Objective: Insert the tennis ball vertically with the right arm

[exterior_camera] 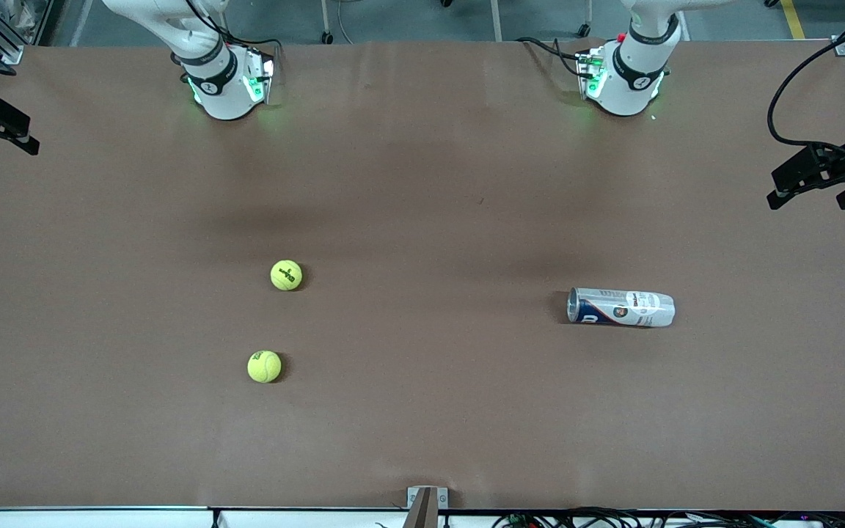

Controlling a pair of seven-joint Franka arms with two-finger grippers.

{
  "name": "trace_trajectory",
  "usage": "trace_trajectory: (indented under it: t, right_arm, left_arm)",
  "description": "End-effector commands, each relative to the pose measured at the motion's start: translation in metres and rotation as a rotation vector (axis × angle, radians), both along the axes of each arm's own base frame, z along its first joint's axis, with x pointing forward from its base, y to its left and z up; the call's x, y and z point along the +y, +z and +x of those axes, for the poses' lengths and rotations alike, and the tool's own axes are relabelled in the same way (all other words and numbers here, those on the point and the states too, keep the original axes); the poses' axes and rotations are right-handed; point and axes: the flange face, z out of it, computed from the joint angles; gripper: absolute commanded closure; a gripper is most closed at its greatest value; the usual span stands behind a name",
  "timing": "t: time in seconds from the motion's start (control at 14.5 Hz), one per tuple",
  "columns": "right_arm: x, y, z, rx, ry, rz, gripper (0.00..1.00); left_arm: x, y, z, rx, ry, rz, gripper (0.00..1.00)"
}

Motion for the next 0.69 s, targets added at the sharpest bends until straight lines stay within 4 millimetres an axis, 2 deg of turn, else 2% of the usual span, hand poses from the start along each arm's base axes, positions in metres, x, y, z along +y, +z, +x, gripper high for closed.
trace_trajectory:
  t: [0.0,0.62]
  right_arm:
    - [0.0007,0.002,-0.0086,-0.004,0.009,0.012,0.0]
    - [-0.0008,0.0054,-0.0083,-0.006,0.004,0.012,0.0]
  left_arm:
    - [0.0008,0.0065,-0.0032,0.0,-0.021,0.021,0.0]
    - [0.0017,0.006,-0.0023,-0.001,-0.018,0.021,0.0]
